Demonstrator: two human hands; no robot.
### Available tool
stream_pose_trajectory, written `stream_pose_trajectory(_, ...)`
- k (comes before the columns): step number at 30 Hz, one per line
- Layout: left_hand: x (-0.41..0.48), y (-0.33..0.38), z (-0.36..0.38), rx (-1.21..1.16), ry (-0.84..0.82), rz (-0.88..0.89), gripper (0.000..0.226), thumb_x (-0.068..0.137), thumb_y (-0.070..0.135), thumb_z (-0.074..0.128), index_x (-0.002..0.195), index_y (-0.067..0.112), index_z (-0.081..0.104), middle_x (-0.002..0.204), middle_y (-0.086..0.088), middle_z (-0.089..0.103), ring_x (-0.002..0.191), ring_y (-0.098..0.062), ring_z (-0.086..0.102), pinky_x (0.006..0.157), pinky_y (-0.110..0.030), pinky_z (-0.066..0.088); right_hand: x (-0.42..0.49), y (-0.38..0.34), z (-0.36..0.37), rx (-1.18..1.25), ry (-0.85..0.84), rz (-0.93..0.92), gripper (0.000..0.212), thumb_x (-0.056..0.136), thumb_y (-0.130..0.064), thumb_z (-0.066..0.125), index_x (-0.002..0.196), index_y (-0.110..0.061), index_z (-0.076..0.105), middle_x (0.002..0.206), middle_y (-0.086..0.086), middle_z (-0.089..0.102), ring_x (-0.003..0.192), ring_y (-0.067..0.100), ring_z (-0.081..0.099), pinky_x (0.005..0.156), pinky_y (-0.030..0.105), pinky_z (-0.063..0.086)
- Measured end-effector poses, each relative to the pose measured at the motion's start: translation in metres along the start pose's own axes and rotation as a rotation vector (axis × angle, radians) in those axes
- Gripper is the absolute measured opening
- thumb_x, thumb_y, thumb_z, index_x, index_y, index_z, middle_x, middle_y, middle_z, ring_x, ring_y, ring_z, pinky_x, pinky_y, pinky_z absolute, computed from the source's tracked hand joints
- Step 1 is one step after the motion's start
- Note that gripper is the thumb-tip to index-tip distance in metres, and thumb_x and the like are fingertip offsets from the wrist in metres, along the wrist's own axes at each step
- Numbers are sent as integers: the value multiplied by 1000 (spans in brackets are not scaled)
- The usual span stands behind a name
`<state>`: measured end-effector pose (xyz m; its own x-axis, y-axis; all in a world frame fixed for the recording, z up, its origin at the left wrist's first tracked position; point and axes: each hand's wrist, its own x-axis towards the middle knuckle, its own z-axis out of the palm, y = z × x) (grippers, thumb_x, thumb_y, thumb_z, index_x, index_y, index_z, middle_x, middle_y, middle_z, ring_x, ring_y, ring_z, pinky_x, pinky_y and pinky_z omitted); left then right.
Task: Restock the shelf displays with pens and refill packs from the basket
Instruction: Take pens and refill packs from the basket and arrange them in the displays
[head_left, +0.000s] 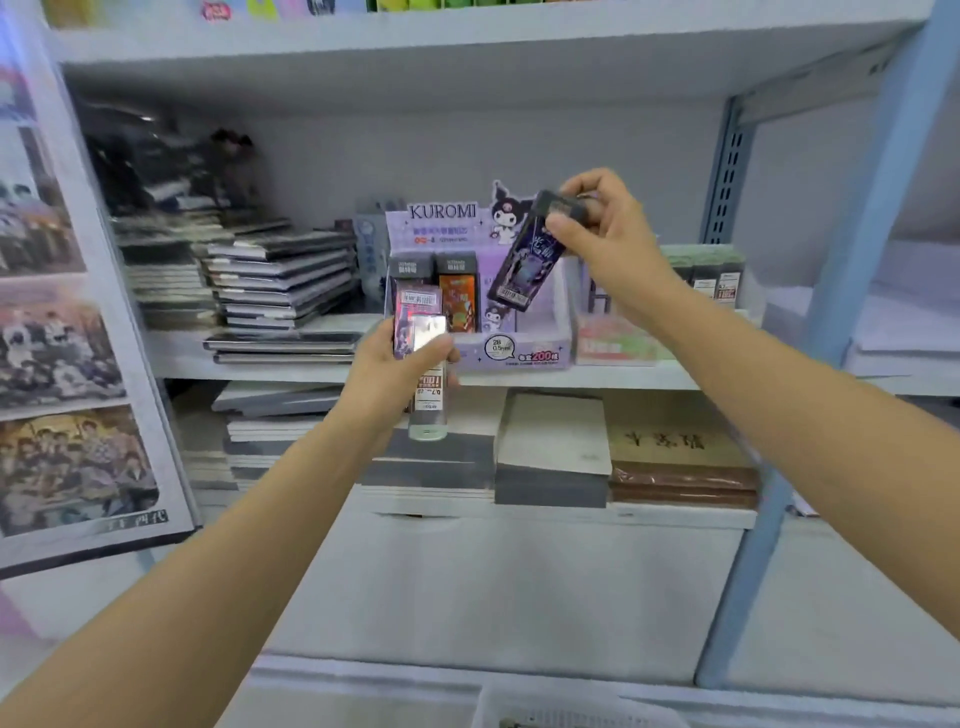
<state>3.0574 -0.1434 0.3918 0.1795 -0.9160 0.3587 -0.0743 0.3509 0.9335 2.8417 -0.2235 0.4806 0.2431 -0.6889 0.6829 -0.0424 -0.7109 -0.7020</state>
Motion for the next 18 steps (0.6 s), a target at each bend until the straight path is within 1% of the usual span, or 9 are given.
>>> stream_pose_trajectory(2, 7, 3, -1, -16, 10, -5, 19, 92, 20, 66, 110, 15, 61, 85, -3, 75, 70, -18, 72, 55, -25, 54, 14, 3, 0, -69, -2, 5, 19, 93, -1, 57, 100, -15, 45, 102, 17, 64, 90, 19, 62, 84, 34, 54)
stream_pose_trajectory(4, 13, 4, -2, -13, 3, 5, 17, 92, 19, 66, 108, 16, 62, 84, -4, 74, 71, -19, 72, 57, -25, 54, 21, 10, 2, -114, -23, 14, 20, 93, 0, 57, 103, -11, 45, 94, 12, 65, 85, 17, 62, 83, 36, 53)
stream_pose_trajectory(6, 17, 2, -2, -17, 4, 12, 14, 91, 17, 67, 105, 16, 62, 83, -3, 74, 70, -19, 71, 58, -25, 54, 25, 19, 4, -157, -57, 31, 19, 92, 0, 58, 103, -11, 47, 87, 5, 67, 82, 18, 64, 84, 39, 54)
stream_pose_trajectory(9, 21, 0, -4, -34, 24, 9, 16, 90, 17, 68, 104, 15, 63, 83, -4, 74, 72, -20, 73, 59, -24, 54, 27, 28, 5, -234, -86, 58, 18, 93, -5, 60, 98, -17, 48, 93, 7, 71, 93, 31, 67, 91, 47, 53)
stream_pose_trajectory(10, 22, -1, -4, -40, 33, 7, 17, 89, 17, 69, 105, 14, 64, 84, -5, 75, 73, -21, 73, 59, -23, 55, 27, 29, 6, -217, -93, 66, 19, 93, -5, 60, 96, -19, 48, 95, 8, 71, 95, 30, 68, 90, 47, 54)
stream_pose_trajectory(12, 23, -3, -5, -54, 62, -3, 20, 89, 16, 69, 108, 11, 63, 86, -7, 75, 72, -20, 73, 58, -23, 55, 27, 30, 11, -126, -121, 68, 20, 94, -3, 58, 95, -20, 47, 94, 8, 72, 91, 24, 70, 85, 42, 58)
stream_pose_trajectory(15, 23, -5, -8, -56, 93, -11, 22, 89, 15, 69, 109, 8, 62, 86, -8, 75, 69, -18, 73, 56, -23, 54, 27, 30, 25, -108, -181, 41, 18, 94, -3, 58, 99, -14, 45, 95, 11, 71, 89, 25, 70, 83, 38, 58)
stream_pose_trajectory(16, 23, -6, -9, -53, 95, -13, 23, 89, 15, 69, 110, 8, 62, 86, -8, 74, 69, -18, 73, 55, -22, 54, 27, 31, 30, -144, -199, 30, 18, 94, -3, 58, 99, -14, 44, 96, 11, 71, 86, 21, 70, 82, 34, 58)
stream_pose_trajectory(18, 23, -6, -11, -49, 95, -7, 23, 89, 15, 69, 109, 6, 62, 85, -8, 74, 69, -17, 72, 56, -21, 54, 28, 34, 40, -222, -224, 4, 18, 94, -5, 59, 99, -15, 44, 93, 6, 70, 72, 3, 67, 70, 22, 55)
